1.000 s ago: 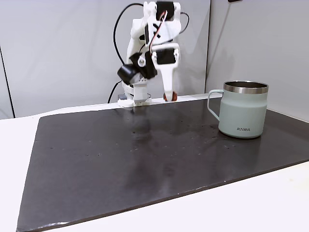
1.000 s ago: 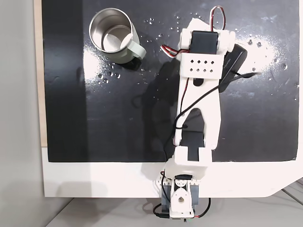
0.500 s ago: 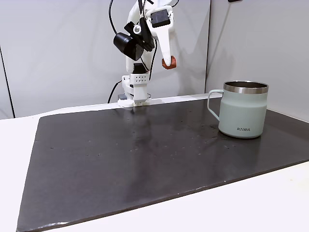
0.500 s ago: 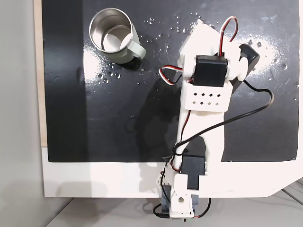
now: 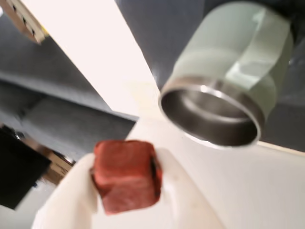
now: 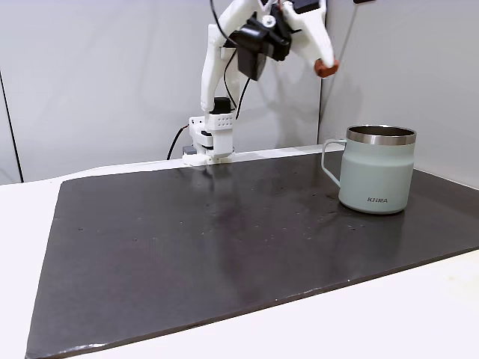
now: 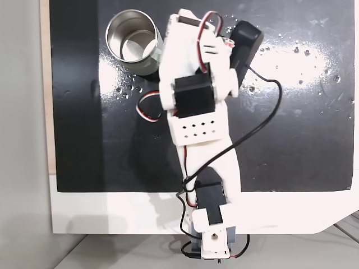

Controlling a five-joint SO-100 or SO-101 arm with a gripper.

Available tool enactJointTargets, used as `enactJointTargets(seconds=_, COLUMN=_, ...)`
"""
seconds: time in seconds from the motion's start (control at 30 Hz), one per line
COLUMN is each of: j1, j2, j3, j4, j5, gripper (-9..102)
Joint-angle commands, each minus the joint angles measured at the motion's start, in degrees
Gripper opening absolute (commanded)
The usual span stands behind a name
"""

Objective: Grasp a cube and put it in the cup.

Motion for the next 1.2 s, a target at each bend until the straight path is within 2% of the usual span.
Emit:
enactJointTargets(seconds=0.0, j1=-3.60, j2=-1.14, j3=-4.92, j4=-1.93, j5=-1.67, gripper=0)
enactJointTargets(seconds=0.37, j1=-9.49, j2=-12.39, j3=-13.27, j4=-3.87, j5=-4.04, gripper=0)
enactJointTargets(seconds=0.9, j1=-11.43, j2=-16.00, j3=-12.92, j4=-4.04, j5=-4.04, gripper=1)
enactJointTargets(seconds=0.97, j1=-11.51, j2=-15.82, j3=-12.66, j4=-4.04, j5=-4.31, gripper=4)
enactJointTargets(seconds=1.07, j1=-11.51, j2=-15.21, j3=-11.95, j4=-3.78, j5=-5.36, gripper=18)
enactJointTargets(seconds=1.17, j1=-10.90, j2=-14.77, j3=-12.13, j4=-3.08, j5=-5.01, gripper=26)
